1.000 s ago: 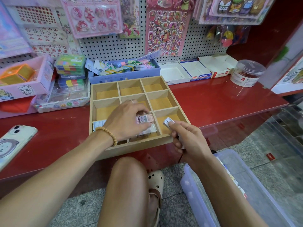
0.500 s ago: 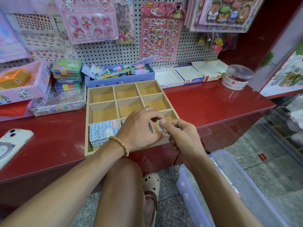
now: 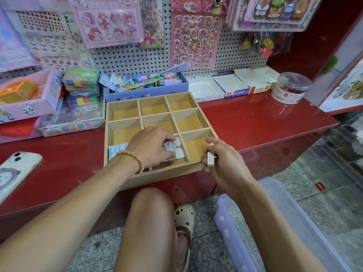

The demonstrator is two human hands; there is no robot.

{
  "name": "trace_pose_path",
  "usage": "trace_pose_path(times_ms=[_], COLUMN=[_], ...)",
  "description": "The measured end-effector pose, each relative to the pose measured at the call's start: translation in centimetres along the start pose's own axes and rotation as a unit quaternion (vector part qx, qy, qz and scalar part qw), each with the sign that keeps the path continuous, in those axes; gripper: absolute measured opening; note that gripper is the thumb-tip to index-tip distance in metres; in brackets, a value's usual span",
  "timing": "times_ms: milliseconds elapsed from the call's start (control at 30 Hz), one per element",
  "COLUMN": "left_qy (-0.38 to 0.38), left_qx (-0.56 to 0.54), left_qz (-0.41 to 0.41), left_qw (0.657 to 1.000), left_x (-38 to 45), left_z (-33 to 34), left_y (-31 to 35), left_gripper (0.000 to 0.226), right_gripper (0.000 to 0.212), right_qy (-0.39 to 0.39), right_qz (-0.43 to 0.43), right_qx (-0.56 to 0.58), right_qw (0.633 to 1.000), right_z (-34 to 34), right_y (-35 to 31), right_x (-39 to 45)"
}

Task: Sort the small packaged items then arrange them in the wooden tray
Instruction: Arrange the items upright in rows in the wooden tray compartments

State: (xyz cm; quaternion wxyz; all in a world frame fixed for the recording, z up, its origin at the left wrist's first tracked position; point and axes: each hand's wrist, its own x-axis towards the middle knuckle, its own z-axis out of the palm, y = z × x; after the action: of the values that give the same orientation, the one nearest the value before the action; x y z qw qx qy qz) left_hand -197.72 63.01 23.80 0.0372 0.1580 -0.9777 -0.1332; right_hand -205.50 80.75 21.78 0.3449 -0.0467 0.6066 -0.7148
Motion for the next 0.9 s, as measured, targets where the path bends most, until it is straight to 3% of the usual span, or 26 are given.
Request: trace_pose_path(times_ms=[100,267,567,733,900], left_qy=[0.008,0.012,0.038,0.04,0.07], left_qx=[0.026,0.047,0.057,0.052,0.03], left_qz=[0.006,0.025,0.032,0.025,0.042], left_qw=[1.0,0.999,0.997,0.998,0.996], left_x=[0.5,1.0,1.3,1.3,0.8], left_z=[0.8,2.1,3.1,3.2,2.6], left_y=[0.1,0.4,0.4,0.5,0.4], left_gripper=[0.039,0.028,0.038,0.041,0.037], right_gripper=[0.014,0.044,0.053,0.017,0.008], right_qy=[-0.014,0.025,0.033,0.047,0.053], right_qz=[-0.032,-0.059,-0.046,-0.05,-0.063], right_qx=[-0.061,-0.08,-0.117,-0.101,-0.113], right_qw=[0.998,0.995,0.991,0.993,0.99], right_z=[-0.8,-1.8,-2.7,-2.8,-2.6], right_y=[0.2,0.1,0.8,0.8,0.7], right_x=[0.0,-0.3,-0.3,-0.4,-0.5])
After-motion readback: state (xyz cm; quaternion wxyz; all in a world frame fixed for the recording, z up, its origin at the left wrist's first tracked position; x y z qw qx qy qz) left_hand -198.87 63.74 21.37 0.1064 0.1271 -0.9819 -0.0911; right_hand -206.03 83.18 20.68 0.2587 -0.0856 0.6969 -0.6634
